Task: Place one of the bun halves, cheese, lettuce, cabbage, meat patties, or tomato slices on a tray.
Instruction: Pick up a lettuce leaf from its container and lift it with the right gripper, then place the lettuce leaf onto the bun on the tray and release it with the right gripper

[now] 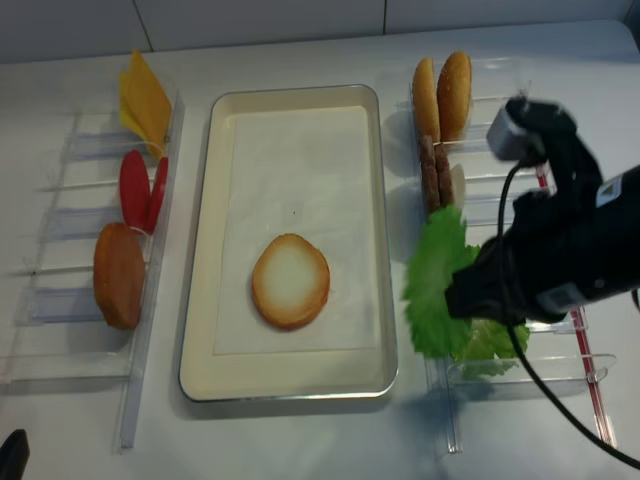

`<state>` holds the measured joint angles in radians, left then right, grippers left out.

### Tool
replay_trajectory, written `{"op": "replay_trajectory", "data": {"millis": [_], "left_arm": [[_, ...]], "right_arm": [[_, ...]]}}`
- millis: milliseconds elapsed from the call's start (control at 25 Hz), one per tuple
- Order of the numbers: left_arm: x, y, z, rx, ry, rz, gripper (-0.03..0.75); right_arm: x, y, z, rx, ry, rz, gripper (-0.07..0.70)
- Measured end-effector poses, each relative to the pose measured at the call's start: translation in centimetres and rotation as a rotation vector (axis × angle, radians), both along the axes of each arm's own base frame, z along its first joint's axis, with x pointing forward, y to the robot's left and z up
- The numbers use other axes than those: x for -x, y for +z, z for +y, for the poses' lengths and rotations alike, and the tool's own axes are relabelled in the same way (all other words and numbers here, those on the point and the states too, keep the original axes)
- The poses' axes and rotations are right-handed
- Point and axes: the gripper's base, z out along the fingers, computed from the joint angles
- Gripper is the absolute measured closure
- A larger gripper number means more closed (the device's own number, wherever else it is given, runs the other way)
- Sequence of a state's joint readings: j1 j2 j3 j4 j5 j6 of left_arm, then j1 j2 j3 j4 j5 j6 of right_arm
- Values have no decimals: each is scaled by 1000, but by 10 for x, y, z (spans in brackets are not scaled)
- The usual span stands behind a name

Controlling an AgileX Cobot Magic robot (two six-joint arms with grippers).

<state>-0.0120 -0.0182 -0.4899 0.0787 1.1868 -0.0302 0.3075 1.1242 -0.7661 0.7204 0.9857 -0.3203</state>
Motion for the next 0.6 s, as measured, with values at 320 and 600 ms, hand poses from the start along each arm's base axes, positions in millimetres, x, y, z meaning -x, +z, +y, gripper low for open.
{"op": "replay_trajectory", "data": {"millis": [320, 600], "left_arm": [[0, 0, 0, 0, 0, 0, 260], [0, 0, 0, 0, 0, 0, 260]], "right_arm": [[-7, 31, 2, -35, 1, -104, 577], [-12, 33, 25, -50, 65, -109, 577]]}}
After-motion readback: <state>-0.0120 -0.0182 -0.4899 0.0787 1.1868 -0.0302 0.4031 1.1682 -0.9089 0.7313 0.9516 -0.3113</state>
